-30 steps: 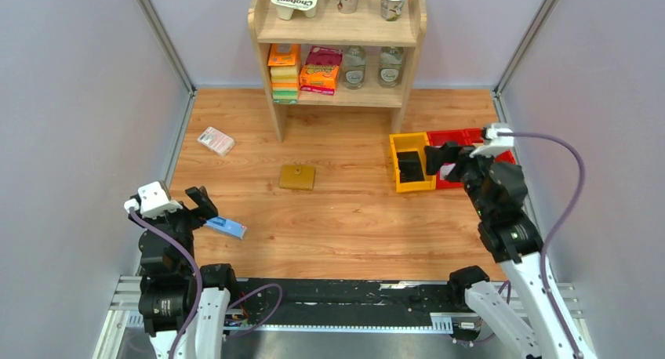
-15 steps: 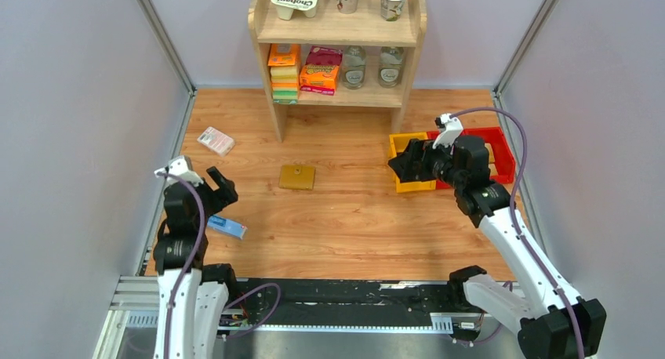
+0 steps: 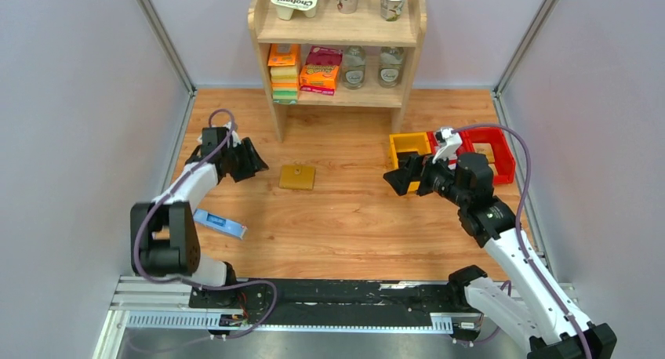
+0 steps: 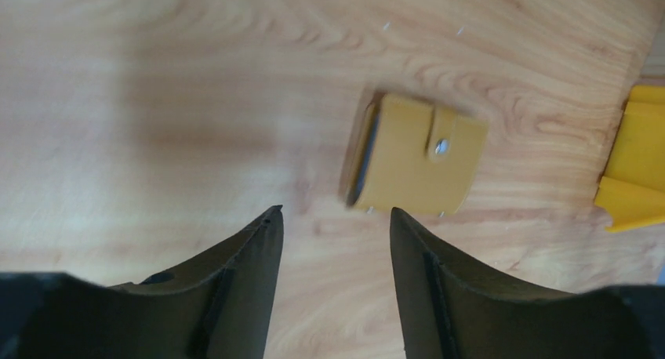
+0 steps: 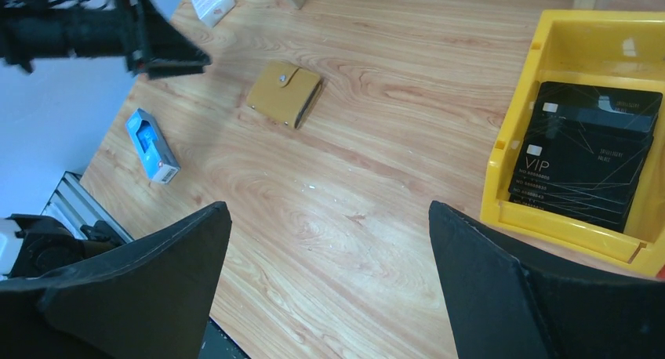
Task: Take the credit cards out of the card holder
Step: Move the card holder to the center of the board.
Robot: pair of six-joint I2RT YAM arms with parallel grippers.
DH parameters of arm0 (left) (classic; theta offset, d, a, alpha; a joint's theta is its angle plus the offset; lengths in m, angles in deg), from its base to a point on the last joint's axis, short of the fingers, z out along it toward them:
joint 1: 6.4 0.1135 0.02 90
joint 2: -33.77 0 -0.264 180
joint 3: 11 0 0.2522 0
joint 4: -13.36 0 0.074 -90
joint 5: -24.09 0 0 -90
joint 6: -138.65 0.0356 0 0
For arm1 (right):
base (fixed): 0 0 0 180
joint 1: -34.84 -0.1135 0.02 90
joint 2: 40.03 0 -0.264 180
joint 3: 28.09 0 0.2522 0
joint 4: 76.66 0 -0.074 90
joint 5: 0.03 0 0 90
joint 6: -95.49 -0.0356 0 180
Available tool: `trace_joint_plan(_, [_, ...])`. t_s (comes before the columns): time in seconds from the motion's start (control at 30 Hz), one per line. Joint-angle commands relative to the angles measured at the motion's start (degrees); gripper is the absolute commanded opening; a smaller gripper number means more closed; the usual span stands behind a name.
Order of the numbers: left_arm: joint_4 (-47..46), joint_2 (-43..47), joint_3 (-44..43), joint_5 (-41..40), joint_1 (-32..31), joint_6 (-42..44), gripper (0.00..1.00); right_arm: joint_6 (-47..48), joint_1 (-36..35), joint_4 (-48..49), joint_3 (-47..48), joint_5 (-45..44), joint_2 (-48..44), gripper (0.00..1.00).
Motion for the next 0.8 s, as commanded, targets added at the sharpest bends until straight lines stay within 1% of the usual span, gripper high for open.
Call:
trace_joint_plan(0.0, [-6.53, -13.00, -9.72, 7.06, -4.92, 2.43, 0.56, 1.11, -1.17, 0.89, 0.21, -1.36, -2.40, 1.00])
trace_joint_plan(0.03, [-6.53, -15.04, -12.01, 7.24, -5.46, 3.22, 0.53, 1.11, -1.26, 0.89, 0.21, -1.45, -2.40, 1.00])
trace_joint_plan(0.07, [-6.53, -18.54, -13.25, 7.42, -6.60, 3.66, 0.52, 1.20, -1.35, 0.80, 0.21, -1.62, -2.40, 1.00])
trace_joint_plan(0.13, [-6.53, -22.76, -16.07, 8.73, -7.83, 4.71, 0.49, 1.38, -1.70, 0.62, 0.13, -1.80, -2.32, 1.00])
trace_joint_plan(0.23, [-5.56, -27.00, -19.93, 10.14, -9.94, 6.73, 0.47, 1.55, -1.88, 0.54, 0.12, -1.89, -1.97, 1.00])
trace_joint_plan(0.33, [-3.37, -30.17, -21.44, 9.97, -11.70, 9.02, 0.45, 1.90, -2.05, 0.27, 0.30, -2.15, -1.70, 1.00])
trace_joint_plan(0.43, [-2.49, -31.23, -21.00, 11.02, -13.98, 11.47, 0.42, 2.43, -1.97, 0.36, 0.48, -1.54, -1.44, 1.00])
trace_joint_plan(0.53, [-2.48, -31.14, -19.95, 12.60, -16.10, 15.07, 0.40, 2.78, -1.97, 0.27, 0.65, 0.04, -0.74, 0.99])
trace_joint_plan(0.67, [-2.48, -30.70, -18.45, 14.97, -21.01, 19.38, 0.39, 3.05, -2.67, 0.54, 0.74, 1.10, 0.32, 0.98])
trace_joint_plan(0.77, [-2.48, -30.27, -17.84, 15.86, -25.06, 20.36, 0.38, 3.13, -3.89, 0.27, 0.65, 1.01, 1.63, 0.97])
